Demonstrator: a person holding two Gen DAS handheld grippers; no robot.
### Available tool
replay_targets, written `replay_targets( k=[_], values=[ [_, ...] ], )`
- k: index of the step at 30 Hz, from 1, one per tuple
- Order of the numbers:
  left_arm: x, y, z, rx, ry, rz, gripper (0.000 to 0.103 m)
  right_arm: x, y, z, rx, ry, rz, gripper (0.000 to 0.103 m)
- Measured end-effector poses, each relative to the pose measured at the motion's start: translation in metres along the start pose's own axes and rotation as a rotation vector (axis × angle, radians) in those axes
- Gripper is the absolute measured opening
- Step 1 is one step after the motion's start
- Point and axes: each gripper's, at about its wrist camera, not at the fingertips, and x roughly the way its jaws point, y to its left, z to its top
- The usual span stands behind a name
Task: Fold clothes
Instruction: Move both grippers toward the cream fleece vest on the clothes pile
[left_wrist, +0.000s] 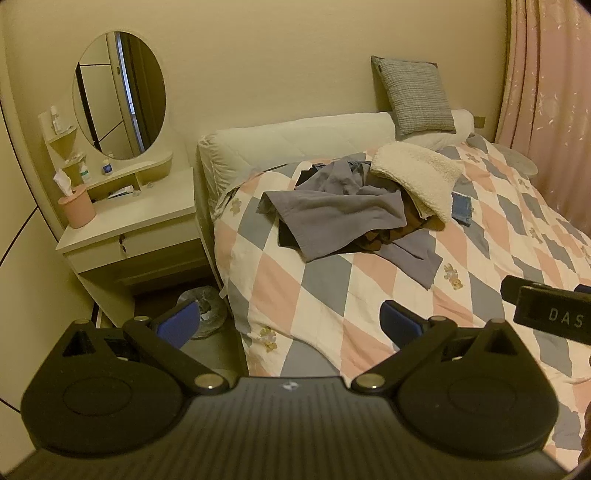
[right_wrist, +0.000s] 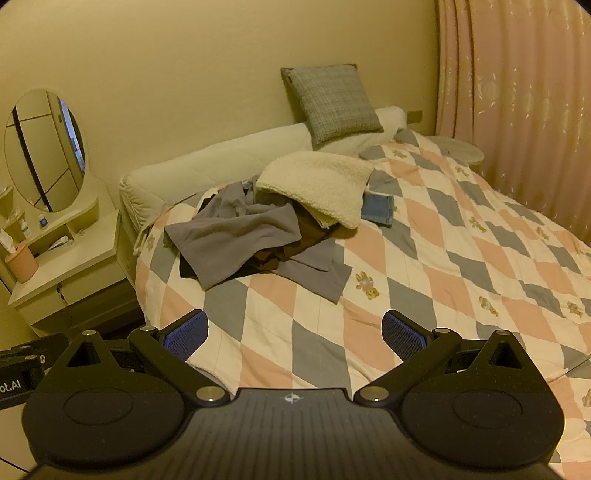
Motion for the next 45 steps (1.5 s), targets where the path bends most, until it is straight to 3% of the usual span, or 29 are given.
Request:
replay_targets(
  k=[6, 10, 17, 26, 36, 45],
  values=[
    [-0.005, -0.012, 0.001, 0.013, -0.007, 0.017, 0.102, -0.002, -0.001, -0.002, 0.002, -0.001, 0.001, 0.103],
    [-0.002, -0.002, -0.001, -0.01, 0.011, -0.023, 0.102, -0.003, -0.002, -0.003, 0.003, -0.002, 0.002, 0.103],
    [-0.001, -0.003, 0.002, 0.011, 0.025, -0.03, 0.102, 0.004, -0.01, -0.001, 0.03, -0.006, -0.009, 0.103],
    [-0.003, -0.011, 0.003, 0.027, 0.024, -0.057, 0.102, 0.003, -0.014, -0.001, 0.003, -0.057, -0.04, 0.103],
    [-0.008, -0.016, 0.003, 0.03, 0.01, -0.052, 0.102, -0.002, -0.017, 0.0, -0.01, -0.09, -0.007, 0.103],
    [0.001, -0.02, 0.004, 0.073, 0.086, -0.014, 0.102, 0.002, -0.026, 0.005, 0.01, -0.108, -0.018, 0.103]
  ],
)
